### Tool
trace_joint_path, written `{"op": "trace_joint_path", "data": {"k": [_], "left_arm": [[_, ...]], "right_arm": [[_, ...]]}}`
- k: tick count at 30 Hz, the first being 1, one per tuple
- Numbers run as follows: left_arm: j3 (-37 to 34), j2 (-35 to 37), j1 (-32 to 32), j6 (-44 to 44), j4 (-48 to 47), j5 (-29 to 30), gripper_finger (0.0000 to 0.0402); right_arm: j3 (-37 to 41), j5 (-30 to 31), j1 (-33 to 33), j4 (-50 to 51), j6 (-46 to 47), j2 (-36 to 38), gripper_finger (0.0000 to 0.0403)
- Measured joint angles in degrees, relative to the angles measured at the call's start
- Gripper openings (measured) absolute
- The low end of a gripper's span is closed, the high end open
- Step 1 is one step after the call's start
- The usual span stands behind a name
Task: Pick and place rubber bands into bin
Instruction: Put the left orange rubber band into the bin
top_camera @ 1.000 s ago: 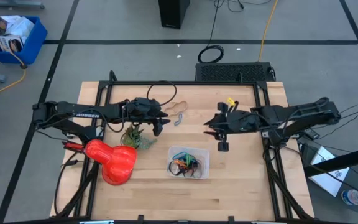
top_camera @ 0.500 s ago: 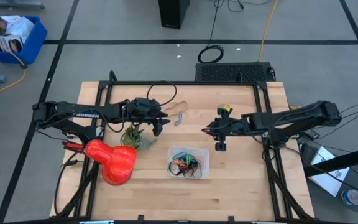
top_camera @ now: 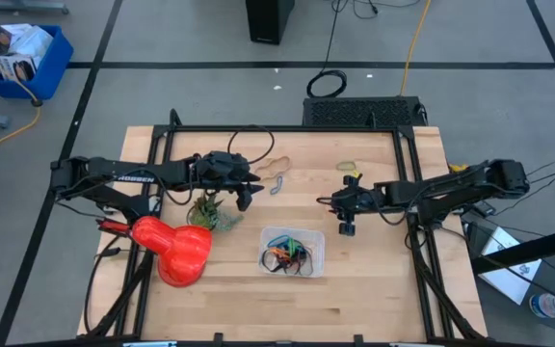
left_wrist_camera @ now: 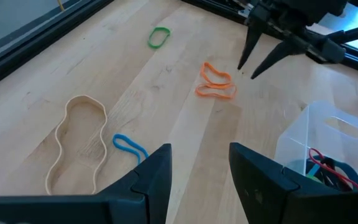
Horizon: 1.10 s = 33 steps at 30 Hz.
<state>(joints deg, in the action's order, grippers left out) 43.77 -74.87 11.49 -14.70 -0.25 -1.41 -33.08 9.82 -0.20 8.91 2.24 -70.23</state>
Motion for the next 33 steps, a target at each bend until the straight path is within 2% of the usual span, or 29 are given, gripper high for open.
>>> {"op": "trace_joint_path", "data": {"k": [5,12,21,33], "left_arm": [[0.0,-0.02,0.0,0.0,0.02,0.0,0.0168],[0.0,-0.01,0.0,0.0,0.02,0.0,0.0168],[0.0,-0.02,0.0,-0.01,0.02,0.01,0.0168],[0.0,-0.01,0.0,1.11,0.02,0.02,0.0168]], "right_arm": [[2.16,-2.41,-1.11,-3.55,-1.47,0.02,0.0104],[2.8,-2.6,-2.1,-5.39,-3.05,-1.52,0.0104],[2.82,-2.64,-2.13,-8.31,-6.36,-7.2,0.0104],[2.6,-2.62,-2.26,-9.51,-3.75,-13.85,0.0098]]}}
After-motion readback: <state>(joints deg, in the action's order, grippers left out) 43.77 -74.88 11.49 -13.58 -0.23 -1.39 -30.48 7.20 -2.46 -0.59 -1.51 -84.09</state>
